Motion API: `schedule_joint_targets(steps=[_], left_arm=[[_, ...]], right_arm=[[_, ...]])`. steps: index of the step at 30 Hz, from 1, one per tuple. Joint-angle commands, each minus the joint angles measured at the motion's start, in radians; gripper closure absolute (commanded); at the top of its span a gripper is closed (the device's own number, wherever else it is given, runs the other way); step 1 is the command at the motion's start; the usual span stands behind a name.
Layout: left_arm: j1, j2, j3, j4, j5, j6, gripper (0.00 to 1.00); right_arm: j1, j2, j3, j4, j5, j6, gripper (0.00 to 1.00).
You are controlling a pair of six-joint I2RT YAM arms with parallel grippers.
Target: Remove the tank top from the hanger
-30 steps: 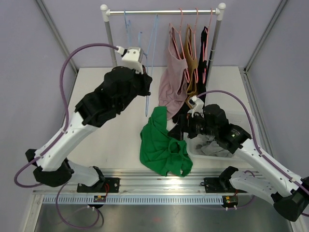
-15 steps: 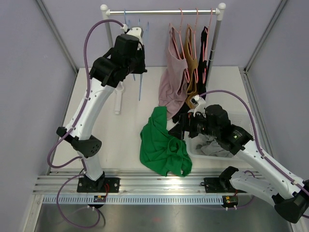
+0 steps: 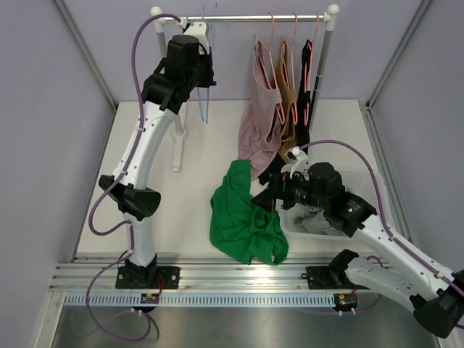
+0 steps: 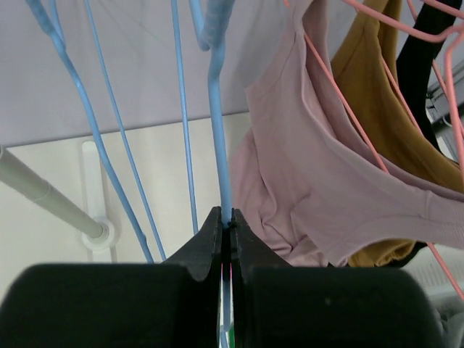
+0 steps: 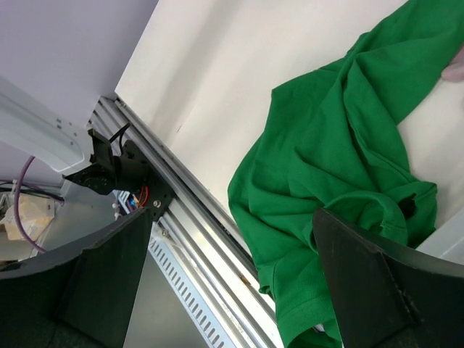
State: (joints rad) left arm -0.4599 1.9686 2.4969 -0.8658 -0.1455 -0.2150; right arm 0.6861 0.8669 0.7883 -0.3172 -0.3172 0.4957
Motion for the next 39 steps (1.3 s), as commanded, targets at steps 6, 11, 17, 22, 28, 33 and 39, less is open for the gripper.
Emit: schedule_joint_targets(steps=[6,11,17,22,28,33,39], left_arm=[[0.044,0.081,0.069,0.207,0.07,0.048,1.0],[0.073,0.118,0.086,0.237,0.095,0.019,1.0],[0.086,0.162,0.105,0.199,0.1,0.014,1.0],[0.101,0.158,0.108,0.108,0.106,-0.006,1.0],[0.119,0.151,0.112,0.037,0.135,-0.009,1.0],[0.125,0.145,0.117,0.001,0.139,-0.011,1.0],[0.13,0.125,0.123,-0.01,0.173,-0.015,1.0]], right_arm=[[0.0,0.007,-0.046,0.159,-0.1,0.027,0.0],[0.0,0.003,-0.089,0.196,-0.123,0.033,0.01],[0.0,0.006,-0.11,0.236,-0.164,0.043,0.01],[0.0,0.0,-0.109,0.233,-0.189,0.043,0.0],[0.0,-0.022,-0.138,0.27,-0.214,0.073,0.01],[0.0,-0.037,-0.15,0.267,-0.212,0.081,0.01],[-0.002,-0.054,-0.161,0.262,-0.215,0.089,0.01]])
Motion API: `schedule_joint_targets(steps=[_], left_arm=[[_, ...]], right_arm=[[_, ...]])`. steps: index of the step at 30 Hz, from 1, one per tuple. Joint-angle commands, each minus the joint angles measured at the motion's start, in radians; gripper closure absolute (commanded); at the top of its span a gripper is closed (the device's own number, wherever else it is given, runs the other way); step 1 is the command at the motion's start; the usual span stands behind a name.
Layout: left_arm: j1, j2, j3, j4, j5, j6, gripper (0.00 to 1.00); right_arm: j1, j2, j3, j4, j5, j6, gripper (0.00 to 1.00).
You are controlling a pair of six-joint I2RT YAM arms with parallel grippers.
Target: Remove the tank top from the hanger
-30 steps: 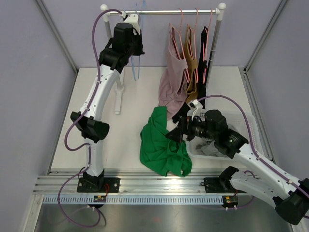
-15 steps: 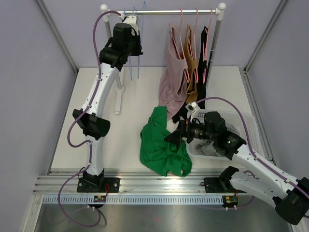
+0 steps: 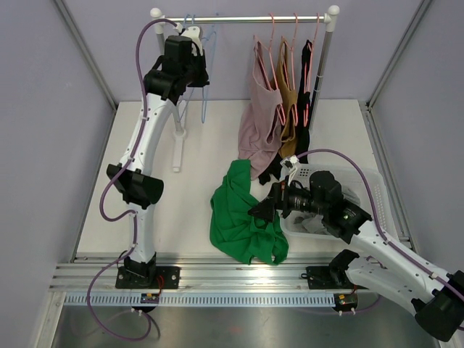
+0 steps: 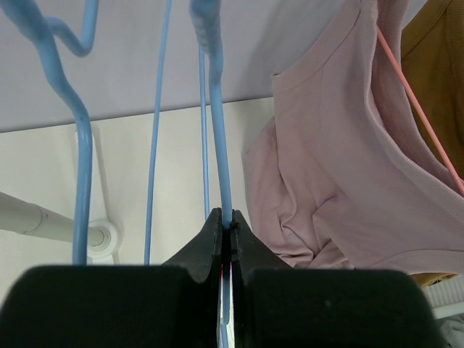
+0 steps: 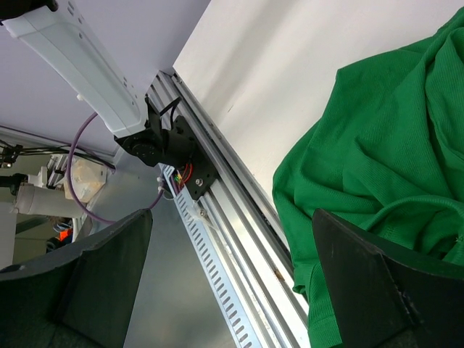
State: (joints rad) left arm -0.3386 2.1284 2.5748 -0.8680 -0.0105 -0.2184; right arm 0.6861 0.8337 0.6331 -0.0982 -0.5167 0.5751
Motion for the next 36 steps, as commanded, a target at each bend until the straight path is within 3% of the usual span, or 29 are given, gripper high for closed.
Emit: schedule_joint_targets(steps=[1,8,11,18,23,30,31,32,36], left_arm=[[0.009,-0.039,0.044,-0.009,0.037,-0.012,1.0],[0.007,-0.048,-0.005,-0.061,0.055,-0.006,0.99],[0.006,-0.068,-0.048,-0.062,0.032,-0.007,0.87],[0.007,-0.134,-0.061,-0.089,-0.028,-0.003,0.8],[0.006,-0.168,-0.07,-0.105,-0.013,-0.001,0.49],[-0.011,-0.292,-0.125,-0.069,0.004,-0.01,0.28],[-0.013,-0.31,-0.139,-0.049,0.006,-0.012,0.19],[-0.016,-0.346,-0.16,-0.045,0.003,-0.015,0.01],[-0.019,-0.418,-0.163,-0.061,-0.072,-0.024,0.01]], right_arm=[[0.0,-0.025,-0.007,0.043,-0.017,0.009,0.01],[0.0,-0.05,-0.023,0.045,-0.017,0.017,0.01],[0.0,-0.042,-0.019,0.041,-0.016,0.014,0.01],[0.0,-0.036,-0.016,0.046,-0.013,0.02,0.01],[0.0,-0.024,-0.003,0.037,-0.009,0.017,0.01],[-0.002,0.002,0.051,-0.029,0.052,-0.04,0.0],[0.0,0.008,0.056,-0.037,0.064,-0.053,0.0],[0.0,0.015,0.063,-0.047,0.088,-0.066,0.0],[0.0,0.108,0.135,-0.168,0.167,-0.122,0.01]])
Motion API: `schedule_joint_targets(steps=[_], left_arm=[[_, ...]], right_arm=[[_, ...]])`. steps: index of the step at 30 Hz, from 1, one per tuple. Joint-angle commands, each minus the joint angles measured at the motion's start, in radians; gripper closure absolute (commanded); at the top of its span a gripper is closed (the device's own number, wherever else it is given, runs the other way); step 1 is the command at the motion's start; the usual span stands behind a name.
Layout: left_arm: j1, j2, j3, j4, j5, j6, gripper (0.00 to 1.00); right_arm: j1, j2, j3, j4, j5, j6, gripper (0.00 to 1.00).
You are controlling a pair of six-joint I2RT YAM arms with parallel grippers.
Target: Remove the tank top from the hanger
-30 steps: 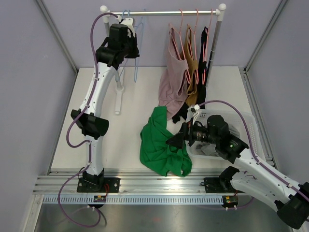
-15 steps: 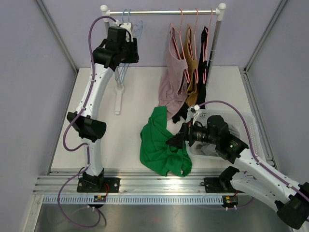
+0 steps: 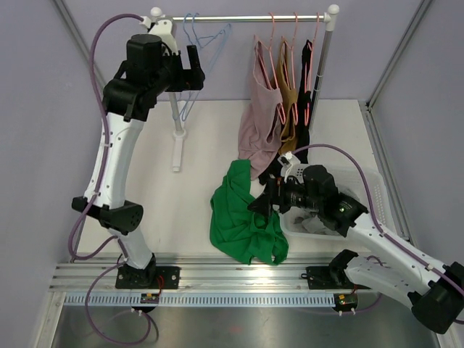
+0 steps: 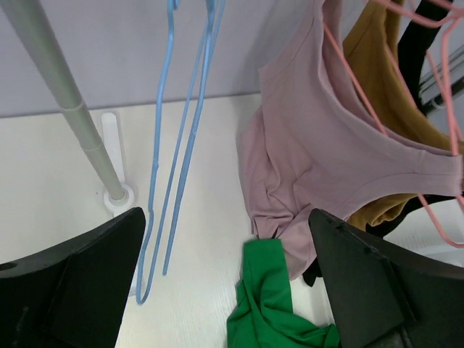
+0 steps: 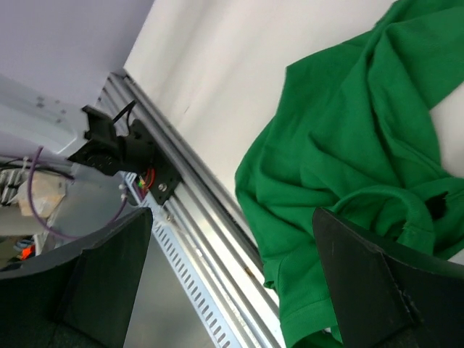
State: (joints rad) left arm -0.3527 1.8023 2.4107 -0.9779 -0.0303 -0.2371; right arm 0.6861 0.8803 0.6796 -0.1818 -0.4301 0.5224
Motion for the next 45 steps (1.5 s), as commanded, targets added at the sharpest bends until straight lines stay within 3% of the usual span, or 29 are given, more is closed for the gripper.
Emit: schedule_joint_targets(steps=[1,6,11,17,20,23,24,26,27,30,36,45], left_arm=[[-0.006,-0.112,-0.002,0.03,-0.069,-0.008,0.01],[-0.02,-0.333,-0.143,0.016,-0.155,-0.042,0.01],[-0.048,-0.604,-0.526,0.028,-0.2,-0.094,0.01],[-0.051,-0.995,-1.104,0.162,-0.191,-0.096,0.01],[-0.051,-1.118,-1.284,0.222,-0.189,-0.068,0.01],[-0.051,-1.181,-1.366,0.234,-0.197,-0.045,0.01],[-0.051,-1.195,-1.41,0.237,-0.2,-0.039,0.01],[-0.051,-1.219,-1.453,0.248,-0.226,-0.025,0.01],[-0.051,-1.248,-1.498,0.258,-0.255,-0.021,0.01],[-0.049,-1.3,-1.527,0.274,-0.287,-0.034,0.01],[-0.046,-1.36,-1.536,0.268,-0.378,-0.05,0.01],[-0.034,-1.38,-1.544,0.275,-0.369,-0.051,0.01]], right_arm=[[0.0,0.084,0.101,-0.103,0.096,-0.085,0.0],[0.123,0.262,0.179,-0.174,0.304,-0.124,0.01],[0.227,0.464,0.245,-0.194,0.534,-0.122,0.01],[0.274,0.737,0.328,-0.194,0.639,-0.098,0.01],[0.296,0.85,0.363,-0.196,0.649,-0.09,0.01],[0.314,0.926,0.386,-0.189,0.676,-0.075,0.01],[0.319,0.94,0.387,-0.177,0.674,-0.07,0.04],[0.331,0.97,0.396,-0.17,0.659,-0.068,0.2],[0.339,0.976,0.408,-0.165,0.66,-0.071,0.55],[0.377,0.95,0.446,-0.168,0.657,-0.088,1.0],[0.389,0.689,0.524,-0.234,0.642,-0.11,1.0],[0.389,0.37,0.757,-0.525,0.911,-0.154,1.0]])
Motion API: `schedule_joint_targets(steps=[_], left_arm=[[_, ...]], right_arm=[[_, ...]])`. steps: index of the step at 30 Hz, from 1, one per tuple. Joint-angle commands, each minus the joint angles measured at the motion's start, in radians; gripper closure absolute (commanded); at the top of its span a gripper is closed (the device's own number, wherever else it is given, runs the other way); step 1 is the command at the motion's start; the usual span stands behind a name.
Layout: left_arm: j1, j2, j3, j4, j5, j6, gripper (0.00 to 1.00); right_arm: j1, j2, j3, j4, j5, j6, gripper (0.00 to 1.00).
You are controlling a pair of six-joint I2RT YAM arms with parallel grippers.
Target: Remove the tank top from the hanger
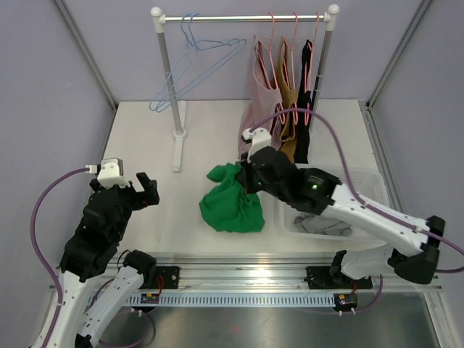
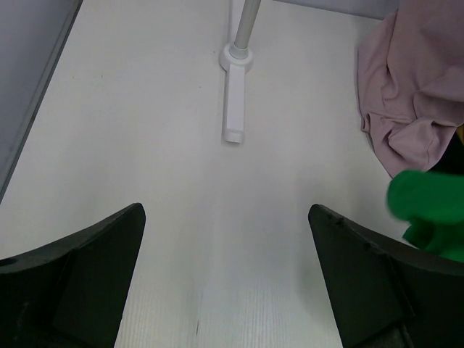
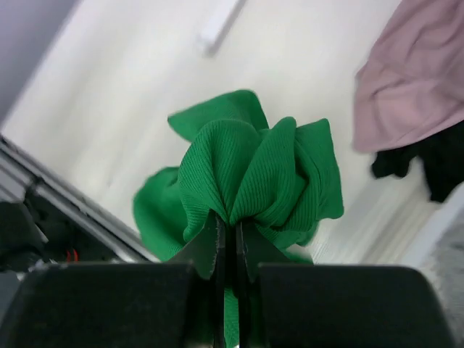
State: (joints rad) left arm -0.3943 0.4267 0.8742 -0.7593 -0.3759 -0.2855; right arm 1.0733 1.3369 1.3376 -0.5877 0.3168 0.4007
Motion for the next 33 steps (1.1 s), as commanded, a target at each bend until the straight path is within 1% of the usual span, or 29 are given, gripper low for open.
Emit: schedule_joint_targets(steps=[1,2,3,4,5,6,7,9,12,14,15,17,19,21,22,24,25,28,30,33], left_arm=[[0.009,-0.006,-0.007,0.058,-0.02,-0.003,0.01],[0.011,-0.008,-0.007,0.058,-0.02,-0.003,0.01],[0.012,-0.011,-0.007,0.06,-0.018,-0.003,0.01],[0.014,-0.009,-0.009,0.06,-0.017,-0.001,0.01],[0.015,-0.012,-0.007,0.061,-0.015,-0.001,0.01],[0.017,-0.014,-0.009,0.061,-0.015,-0.001,0.01],[0.017,-0.014,-0.009,0.061,-0.014,-0.001,0.01],[0.02,-0.014,-0.011,0.063,-0.008,-0.001,0.01],[0.028,-0.014,-0.011,0.064,-0.008,-0.001,0.01],[0.032,-0.013,-0.011,0.067,-0.003,-0.001,0.01],[0.038,-0.013,-0.011,0.069,0.0,-0.001,0.01],[0.043,-0.011,-0.012,0.072,0.009,0.0,0.01],[0.052,-0.002,-0.012,0.074,0.015,0.0,0.01],[0.058,0.001,-0.012,0.075,0.025,0.002,0.01],[0.06,0.004,-0.011,0.075,0.028,0.002,0.01],[0.064,0.007,-0.012,0.075,0.031,0.002,0.01],[0.066,0.007,-0.012,0.077,0.032,0.002,0.01],[0.071,0.009,-0.014,0.08,0.038,0.003,0.01],[0.075,0.014,-0.014,0.081,0.045,0.003,0.01],[0.086,0.014,-0.012,0.081,0.055,0.003,0.01]], right_arm=[[0.001,-0.117,0.122,-0.148,0.198,-0.034,1.0],[0.001,-0.133,0.171,-0.208,0.23,-0.045,1.0],[0.001,-0.148,0.196,-0.239,0.298,-0.048,1.0],[0.001,-0.177,0.242,-0.265,0.33,-0.049,1.0],[0.001,-0.188,0.267,-0.318,0.364,-0.054,1.0],[0.001,-0.2,0.29,-0.346,0.433,-0.054,1.0],[0.001,-0.221,0.323,-0.374,0.47,-0.054,1.0],[-0.001,-0.243,0.34,-0.435,0.559,-0.045,1.0],[-0.001,-0.281,0.325,-0.495,0.649,-0.011,1.0],[-0.001,-0.311,0.27,-0.527,0.708,0.035,1.0],[-0.004,-0.32,0.246,-0.54,0.776,0.058,1.0],[-0.019,-0.343,0.169,-0.566,0.809,0.12,1.0],[-0.067,-0.36,0.091,-0.563,0.805,0.145,1.0],[-0.117,-0.369,0.028,-0.494,0.743,0.123,1.0],[-0.187,-0.375,-0.033,-0.432,0.702,0.103,1.0],[-0.239,-0.381,-0.092,-0.373,0.61,0.073,1.0],[-0.268,-0.384,-0.144,-0.326,0.593,0.067,1.0],[-0.291,-0.372,-0.204,-0.27,0.529,0.066,1.0],[-0.294,-0.361,-0.236,-0.238,0.443,0.081,1.0],[-0.299,-0.326,-0.352,-0.161,0.312,0.138,1.0]])
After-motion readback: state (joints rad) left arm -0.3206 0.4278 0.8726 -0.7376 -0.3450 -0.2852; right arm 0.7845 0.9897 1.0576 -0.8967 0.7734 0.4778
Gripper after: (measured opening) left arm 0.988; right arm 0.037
